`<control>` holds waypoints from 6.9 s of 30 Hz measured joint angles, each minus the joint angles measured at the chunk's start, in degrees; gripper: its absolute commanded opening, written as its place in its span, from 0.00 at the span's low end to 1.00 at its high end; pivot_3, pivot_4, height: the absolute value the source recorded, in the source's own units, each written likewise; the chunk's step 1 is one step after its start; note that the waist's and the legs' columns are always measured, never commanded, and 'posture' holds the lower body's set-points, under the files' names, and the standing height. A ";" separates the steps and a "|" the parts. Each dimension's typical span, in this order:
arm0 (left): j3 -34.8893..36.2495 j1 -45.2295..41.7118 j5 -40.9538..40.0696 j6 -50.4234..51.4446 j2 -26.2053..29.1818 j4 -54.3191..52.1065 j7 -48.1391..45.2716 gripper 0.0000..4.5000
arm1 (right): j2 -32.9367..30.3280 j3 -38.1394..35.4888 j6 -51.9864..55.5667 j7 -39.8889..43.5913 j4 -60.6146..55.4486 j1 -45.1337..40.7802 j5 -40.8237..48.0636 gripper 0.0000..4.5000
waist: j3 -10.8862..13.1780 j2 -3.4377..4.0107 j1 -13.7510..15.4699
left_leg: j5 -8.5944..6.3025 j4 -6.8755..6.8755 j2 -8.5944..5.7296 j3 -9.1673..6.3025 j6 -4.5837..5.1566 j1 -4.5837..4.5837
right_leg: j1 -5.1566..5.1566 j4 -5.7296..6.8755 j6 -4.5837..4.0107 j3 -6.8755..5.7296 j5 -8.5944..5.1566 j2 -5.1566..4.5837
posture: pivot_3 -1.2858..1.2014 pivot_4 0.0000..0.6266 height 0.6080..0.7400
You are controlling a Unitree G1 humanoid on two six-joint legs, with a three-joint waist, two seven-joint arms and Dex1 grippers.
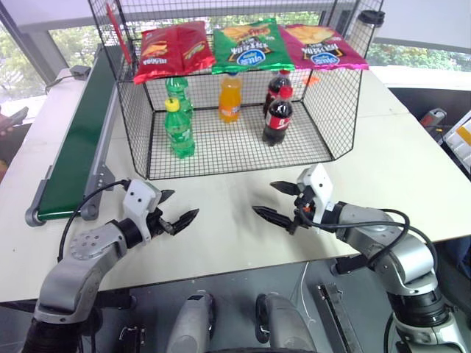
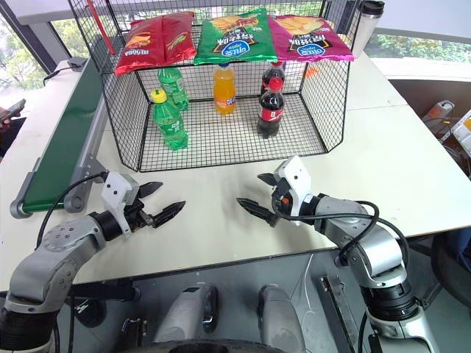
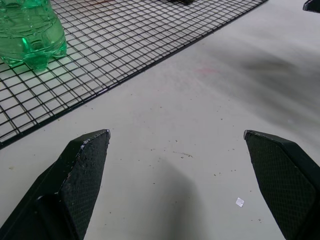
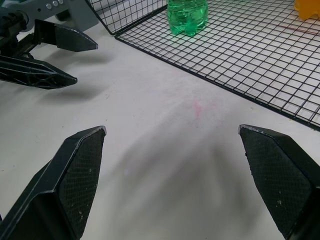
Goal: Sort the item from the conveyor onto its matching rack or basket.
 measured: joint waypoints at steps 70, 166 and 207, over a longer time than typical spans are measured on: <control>22.12 2.16 -5.90 6.10 3.08 -2.20 7.90 1.00 | 2.00 1.67 0.63 4.50 2.40 -9.80 4.32 0.98 | -0.01 -0.01 -0.04 | 0.00 0.01 0.03 0.01 0.00 0.03 | 0.04 0.00 0.00 -0.01 0.03 0.09 | 0.52 0.24 0.99; 13.17 -12.05 -15.22 5.05 5.21 5.37 0.68 0.67 | 3.87 6.37 -4.62 6.35 3.58 -16.33 1.58 1.00 | -0.05 -0.09 -0.05 | 0.03 -0.48 -0.11 0.09 -0.01 0.06 | -0.08 -0.13 0.11 -0.01 0.14 0.02 | 0.52 0.24 0.99; -13.23 -26.28 2.20 -8.38 -5.47 19.51 -17.65 0.67 | 12.24 6.78 -4.81 3.15 12.30 -23.48 -0.56 0.47 | -0.04 -0.06 -0.19 | 0.07 0.19 -0.07 0.10 0.05 0.10 | -0.10 0.75 0.32 -0.08 0.22 0.28 | 0.52 0.24 0.99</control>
